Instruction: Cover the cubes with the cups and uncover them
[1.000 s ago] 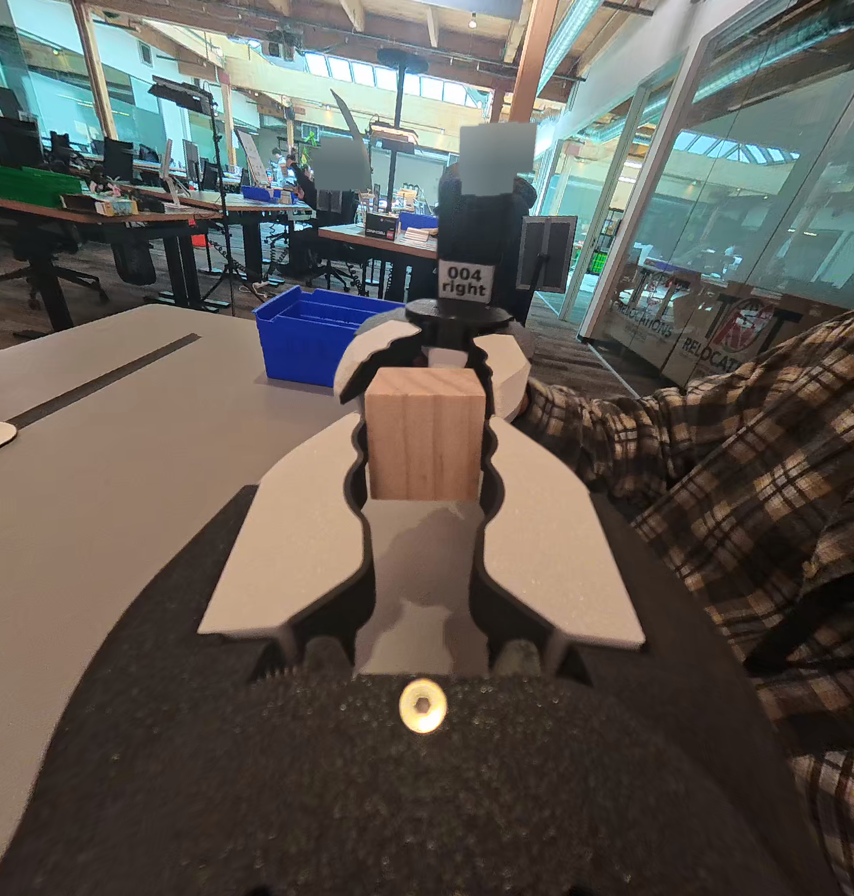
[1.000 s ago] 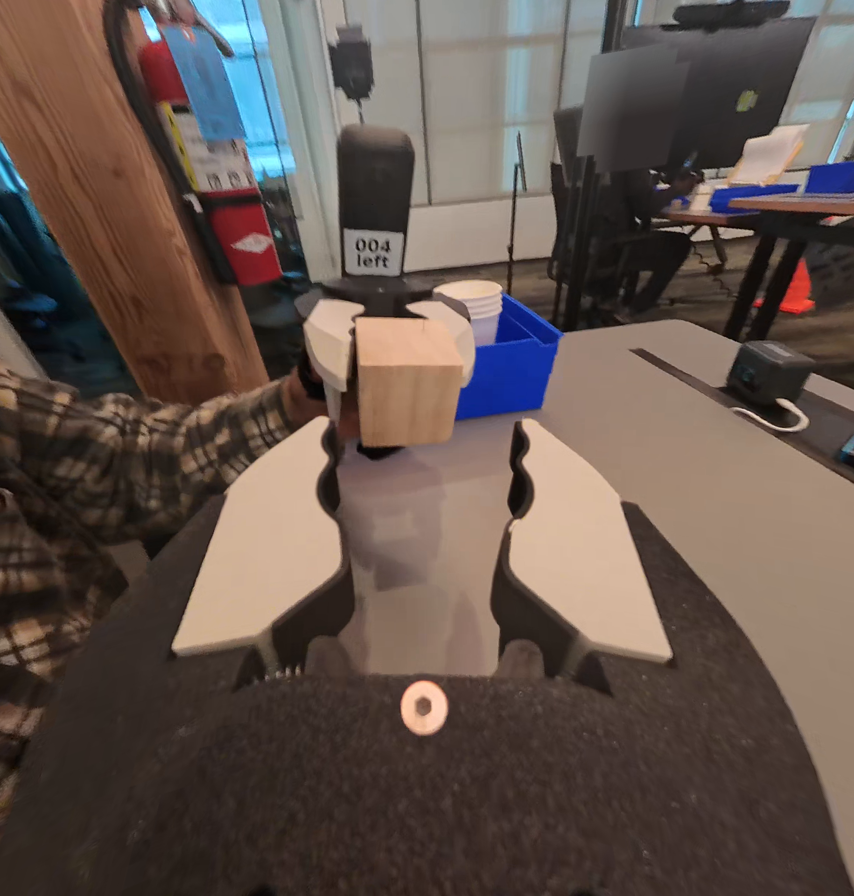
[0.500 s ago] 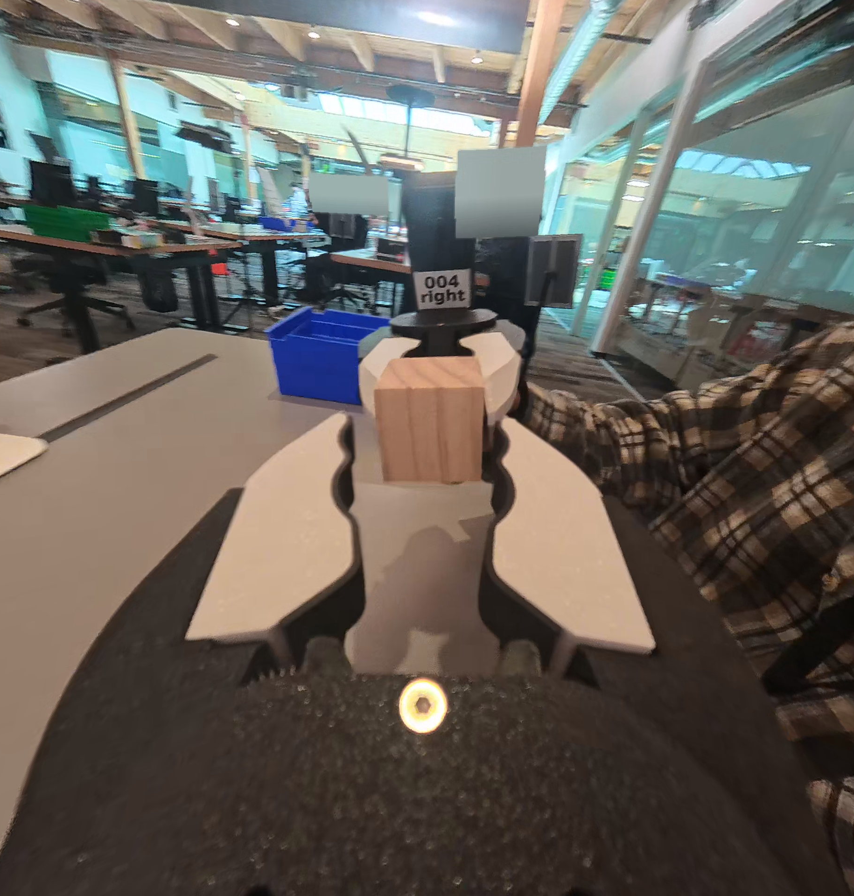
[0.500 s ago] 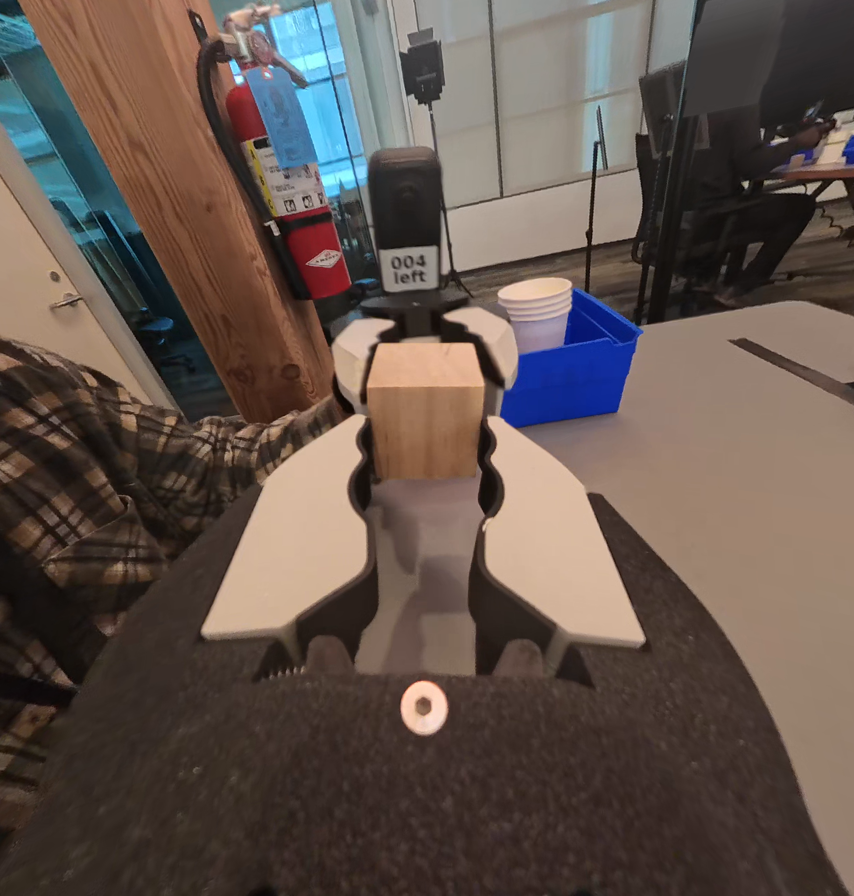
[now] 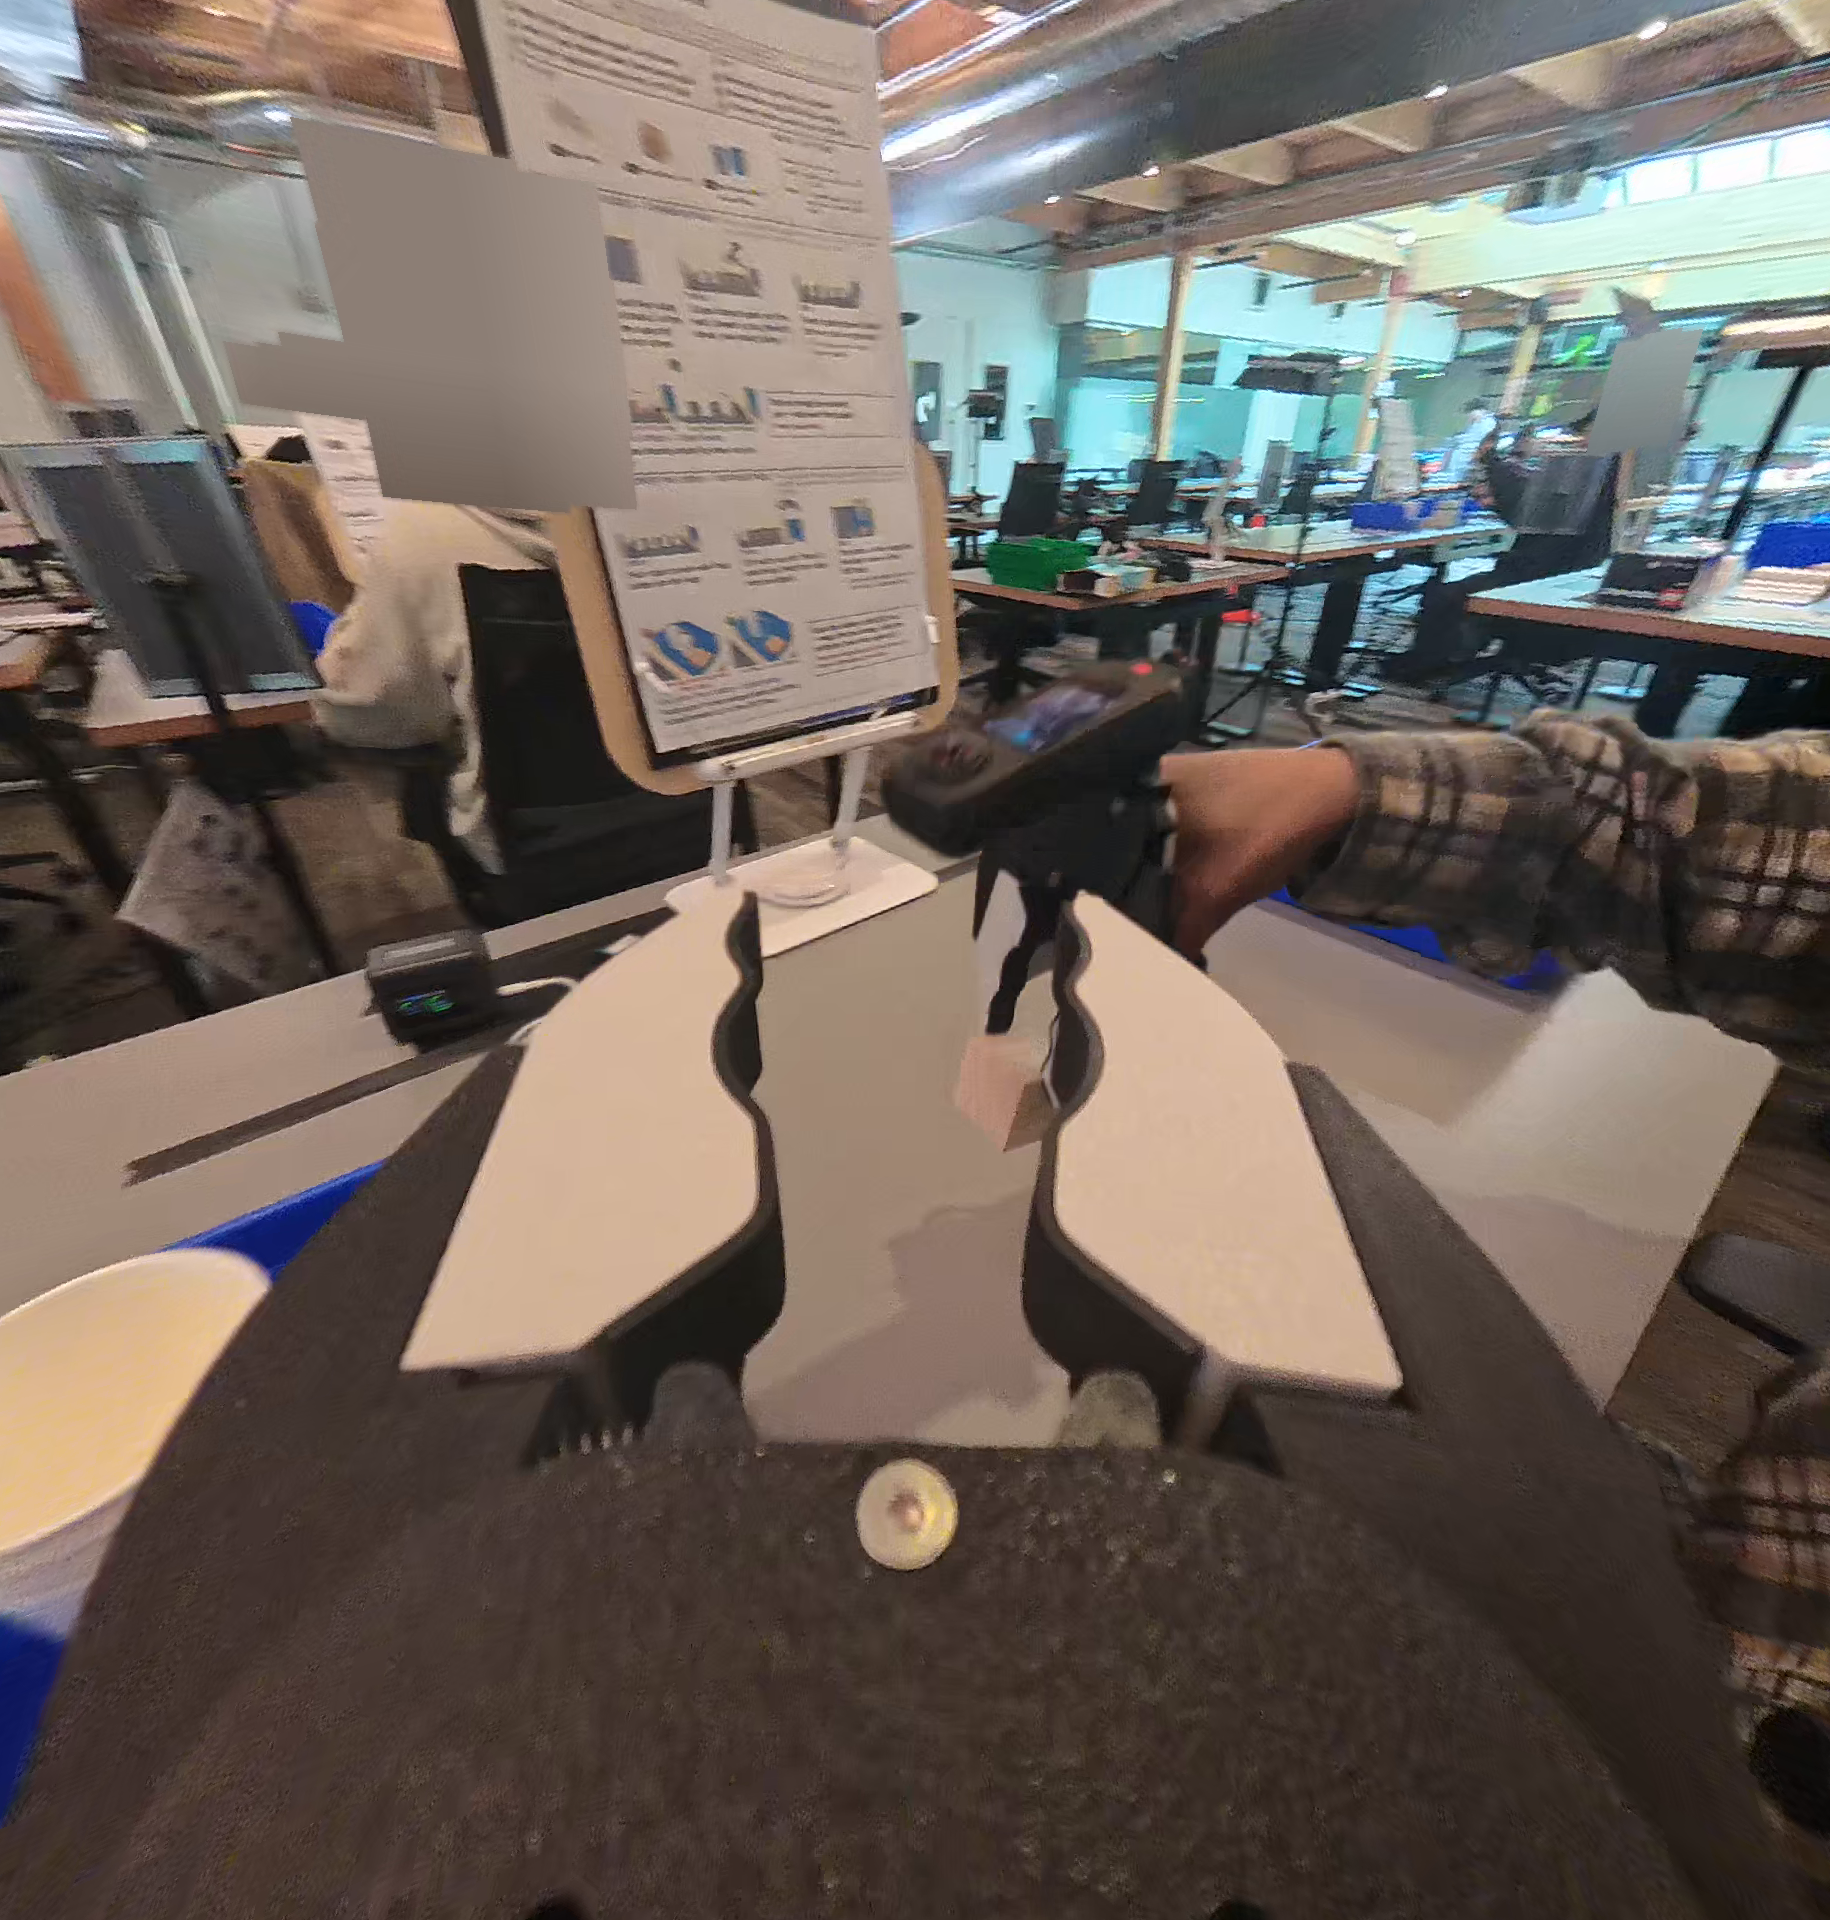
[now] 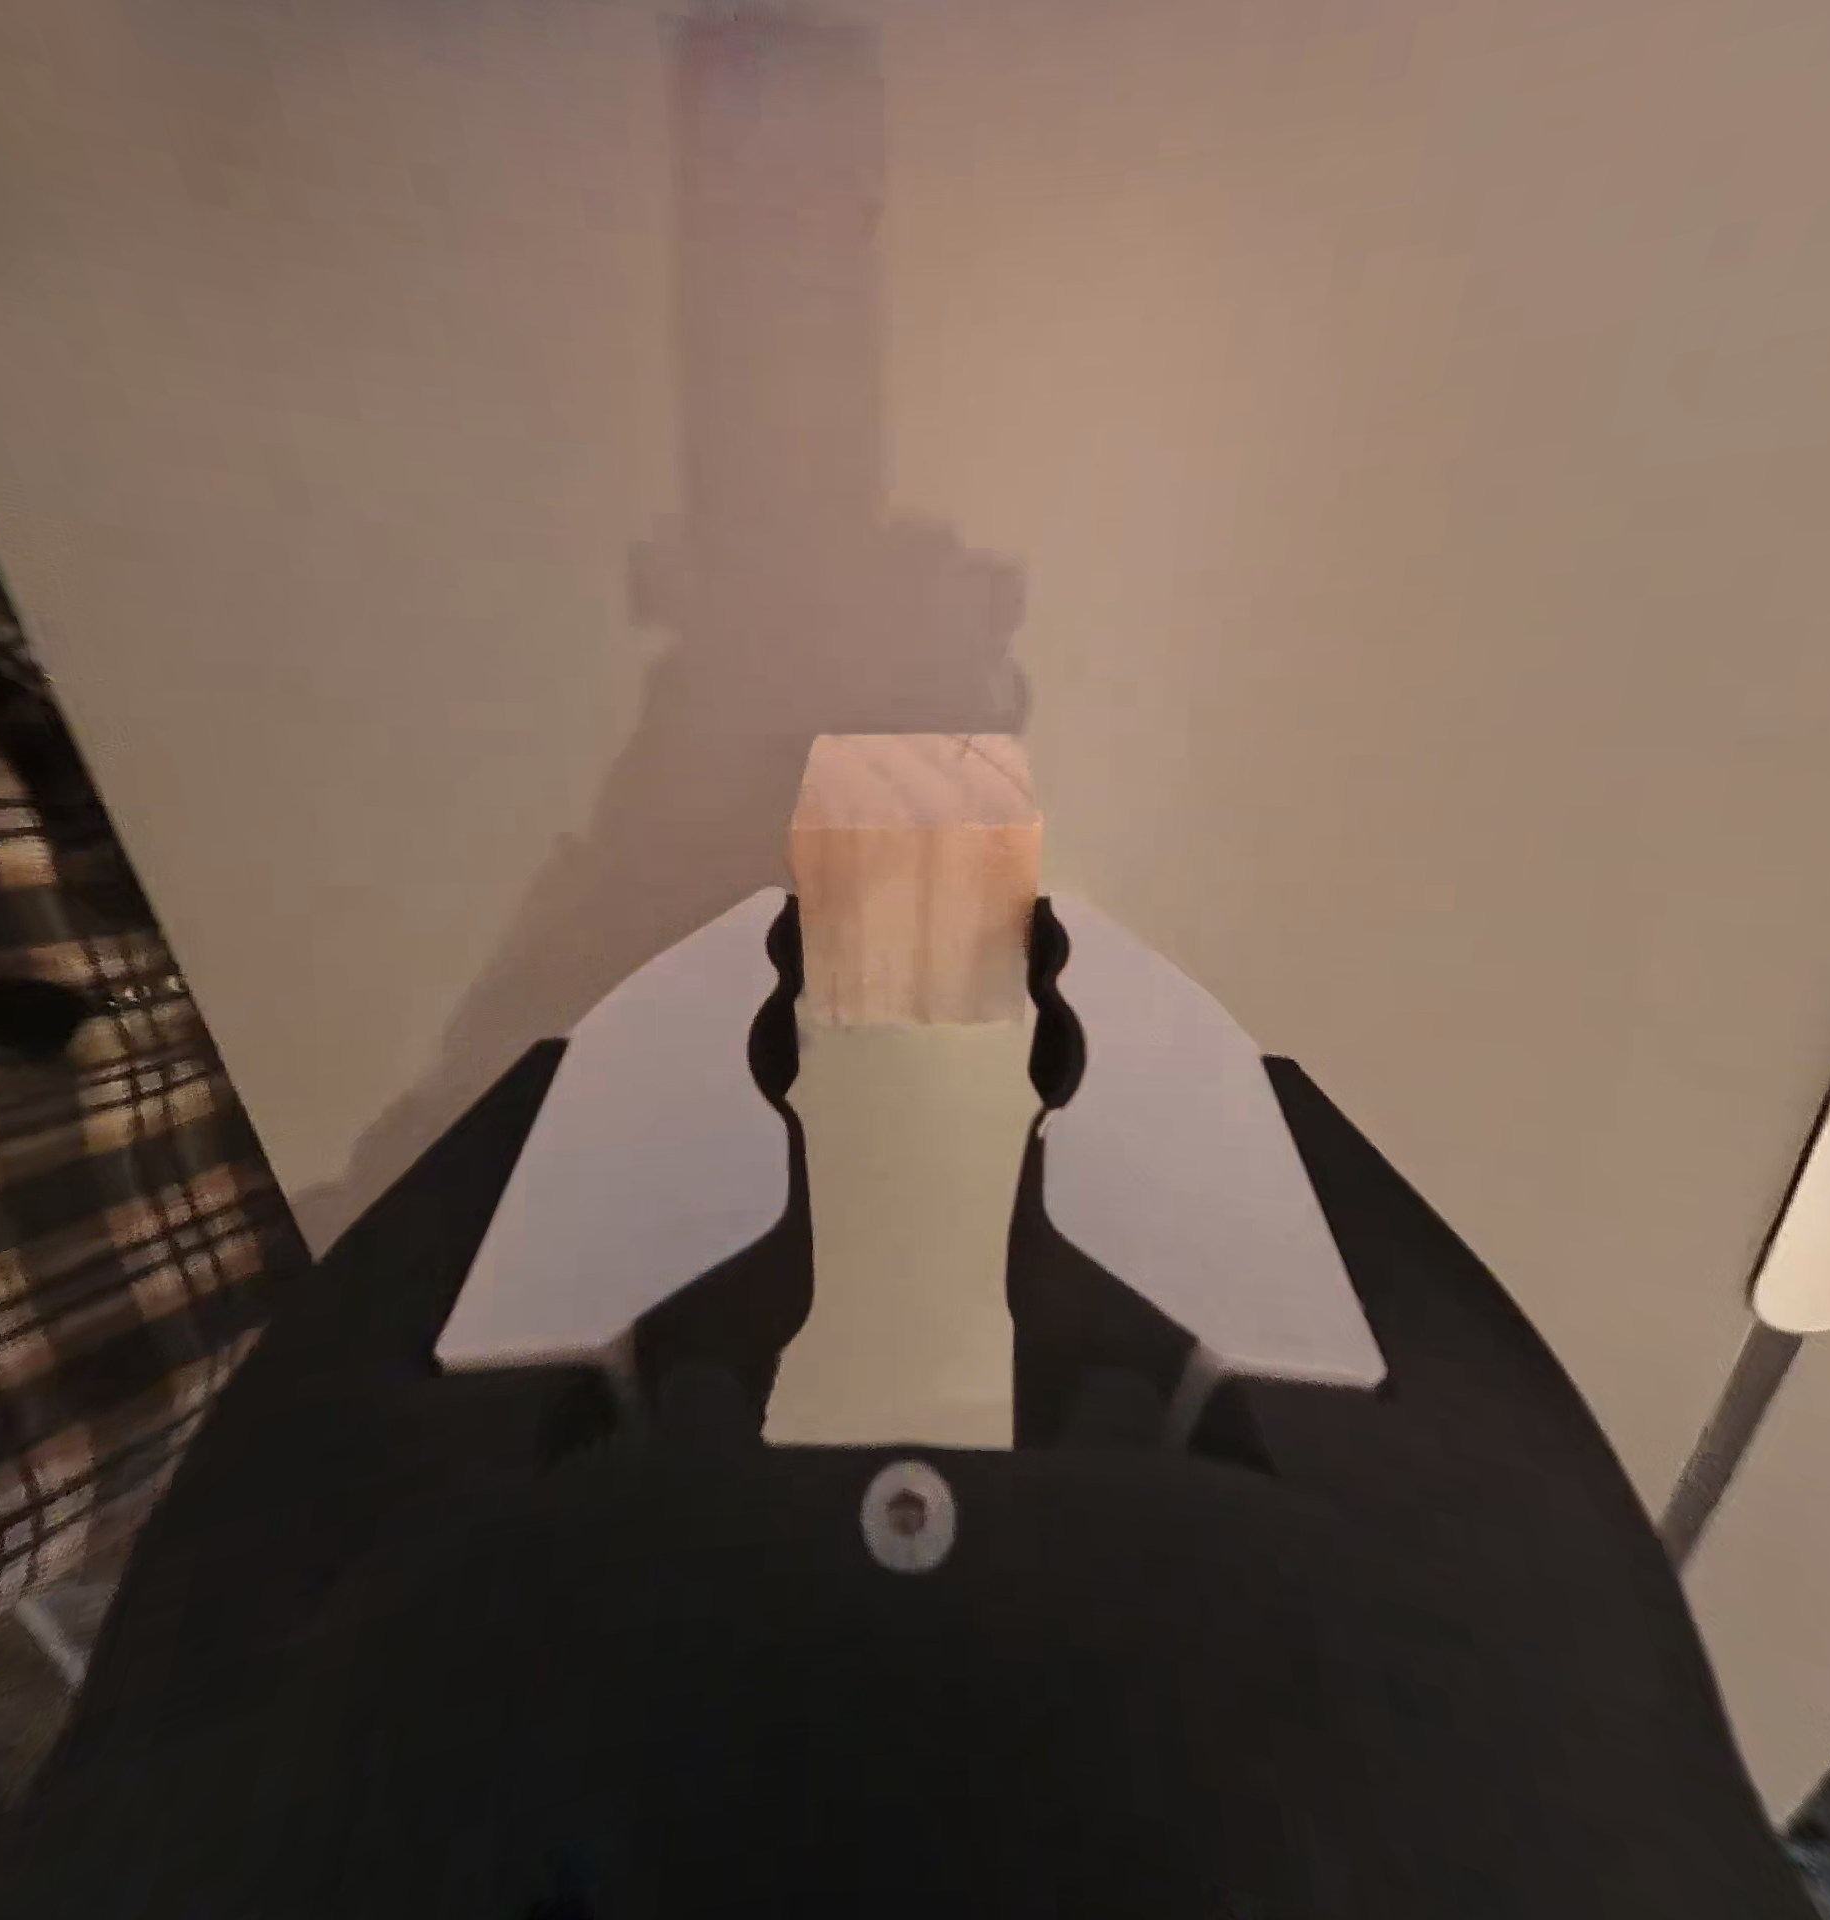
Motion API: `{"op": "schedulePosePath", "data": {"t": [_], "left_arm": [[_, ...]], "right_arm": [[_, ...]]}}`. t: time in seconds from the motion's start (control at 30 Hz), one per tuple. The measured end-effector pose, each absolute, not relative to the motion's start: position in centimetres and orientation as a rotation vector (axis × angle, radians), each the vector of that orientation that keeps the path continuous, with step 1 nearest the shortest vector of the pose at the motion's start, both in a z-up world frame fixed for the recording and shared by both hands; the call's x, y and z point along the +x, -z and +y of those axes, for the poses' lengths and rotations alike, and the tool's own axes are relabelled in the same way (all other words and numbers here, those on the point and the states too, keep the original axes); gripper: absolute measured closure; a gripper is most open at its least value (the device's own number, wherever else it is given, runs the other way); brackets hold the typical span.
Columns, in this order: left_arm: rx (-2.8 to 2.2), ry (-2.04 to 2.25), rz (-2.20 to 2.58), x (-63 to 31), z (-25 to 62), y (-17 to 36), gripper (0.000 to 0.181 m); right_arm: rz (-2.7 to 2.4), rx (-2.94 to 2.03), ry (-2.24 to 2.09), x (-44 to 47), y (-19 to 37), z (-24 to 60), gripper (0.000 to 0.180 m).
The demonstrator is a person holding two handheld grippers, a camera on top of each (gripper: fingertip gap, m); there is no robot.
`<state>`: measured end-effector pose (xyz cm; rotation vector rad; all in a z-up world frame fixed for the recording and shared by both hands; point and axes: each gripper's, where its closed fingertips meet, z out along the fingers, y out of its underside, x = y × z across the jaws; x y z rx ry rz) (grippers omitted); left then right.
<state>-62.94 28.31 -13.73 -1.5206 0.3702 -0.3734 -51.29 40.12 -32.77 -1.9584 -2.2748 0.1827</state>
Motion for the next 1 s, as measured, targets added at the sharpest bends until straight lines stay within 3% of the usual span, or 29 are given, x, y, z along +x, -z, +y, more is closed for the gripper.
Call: {"op": "schedulePosePath", "data": {"t": [0.43, 0.63, 0.7, 0.87, 1.0], "left_arm": [[-1.505, 0.33, 0.377, -65.4, 26.3, 13.0, 0.13], [-1.493, 0.342, 0.377, -65.7, 26.3, 13.0, 0.129], [-1.503, 0.336, 0.382, -65.6, 26.4, 13.1, 0.128], [-1.512, 0.312, 0.389, -65.7, 26.4, 13.3, 0.126], [-1.529, 0.257, 0.404, -66.5, 26.3, 13.6, 0.126]], "right_arm": [[-2.434, -2.045, -0.042, -59.0, 40.2, 39.4, 0.138], [-2.412, -2.029, -0.072, -59.9, 40.8, 39.2, 0.138], [-2.391, -2.048, -0.121, -60.2, 40.5, 39.0, 0.112], [-2.308, -1.964, -0.273, -60.2, 37.1, 38.6, 0.081], [-2.163, -1.858, -0.462, -56.8, 32.7, 37.5, 0.078]]}}
